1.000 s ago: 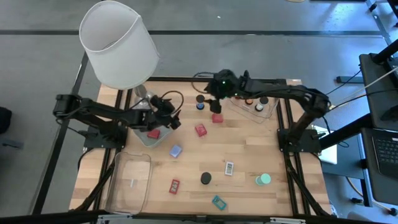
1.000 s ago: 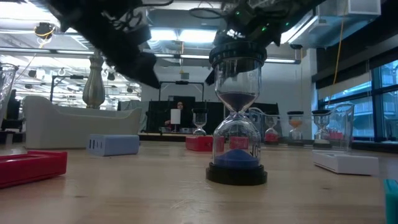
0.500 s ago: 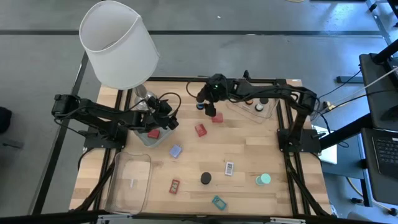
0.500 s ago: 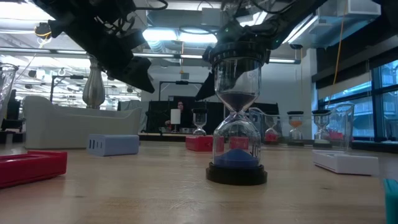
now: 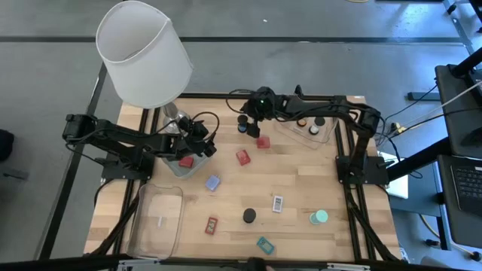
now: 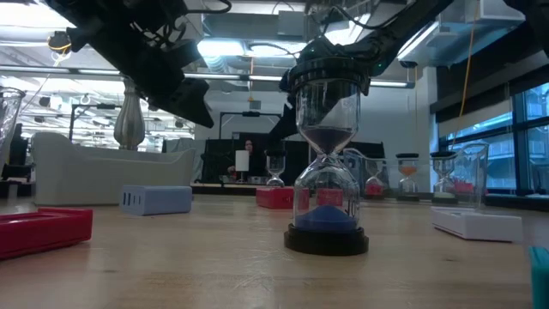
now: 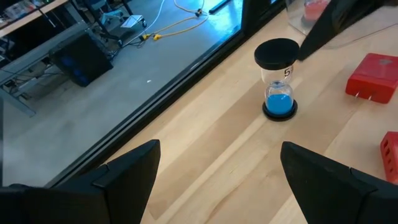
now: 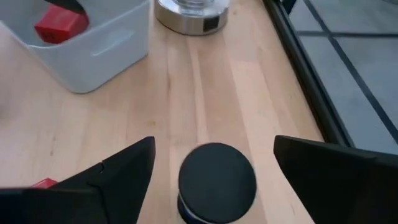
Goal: Pick & Place Office items
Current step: Put the top blue hourglass into the top transparent bin
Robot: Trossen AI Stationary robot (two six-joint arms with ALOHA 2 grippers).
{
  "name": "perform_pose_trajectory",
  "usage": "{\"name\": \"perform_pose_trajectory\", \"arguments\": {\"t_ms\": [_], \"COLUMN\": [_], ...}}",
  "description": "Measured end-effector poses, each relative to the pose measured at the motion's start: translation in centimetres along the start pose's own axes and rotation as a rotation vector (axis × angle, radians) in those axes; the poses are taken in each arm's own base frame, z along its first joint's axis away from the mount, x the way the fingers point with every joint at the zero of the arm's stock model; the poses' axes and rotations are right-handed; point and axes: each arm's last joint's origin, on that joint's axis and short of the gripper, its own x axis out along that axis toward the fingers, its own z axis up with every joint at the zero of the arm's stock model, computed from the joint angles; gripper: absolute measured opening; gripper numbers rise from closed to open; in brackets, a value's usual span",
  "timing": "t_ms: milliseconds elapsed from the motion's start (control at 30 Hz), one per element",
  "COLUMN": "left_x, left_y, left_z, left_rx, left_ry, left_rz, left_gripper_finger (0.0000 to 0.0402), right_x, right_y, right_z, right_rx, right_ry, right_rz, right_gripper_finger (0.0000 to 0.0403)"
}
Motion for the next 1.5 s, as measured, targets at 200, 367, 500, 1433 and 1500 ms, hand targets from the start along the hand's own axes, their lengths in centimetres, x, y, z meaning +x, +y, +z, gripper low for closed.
{"name": "perform_pose_trajectory", "arguments": {"t_ms": [200,367,500,1433,1500], "left_x": [0.0,0.0,0.0,0.0,0.0], "left_y": [0.0,0.0,0.0,0.0,0.0], "left_z": [0.0,0.0,0.0,0.0,0.0], "left_rx": [-0.004,-0.005,-0.007,-0.007,-0.007], "left_ry": [0.000,0.001,0.001,0.001,0.001], "left_rz": [-0.002,-0.002,-0.001,0.003,0.002], "left_gripper_finger": [0.0331,0.0331,0.0331,0.0331,0.0331], "right_x": [1.7,2.8,2.9,-1.6,-3.5], "right_y": [-0.1,-0.3,-0.4,-0.5,-0.5], "right_z": [-1.6,-2.5,-2.5,0.6,1.6], "right_rx": [0.100,0.097,0.096,0.247,0.239], "right_ry": [0.048,0.077,0.075,-0.002,-0.016], "right_rz": [0.047,-0.029,-0.041,-0.012,-0.027], "right_gripper_finger": [0.0337,0.0332,0.0320,0.0204,0.0204]}}
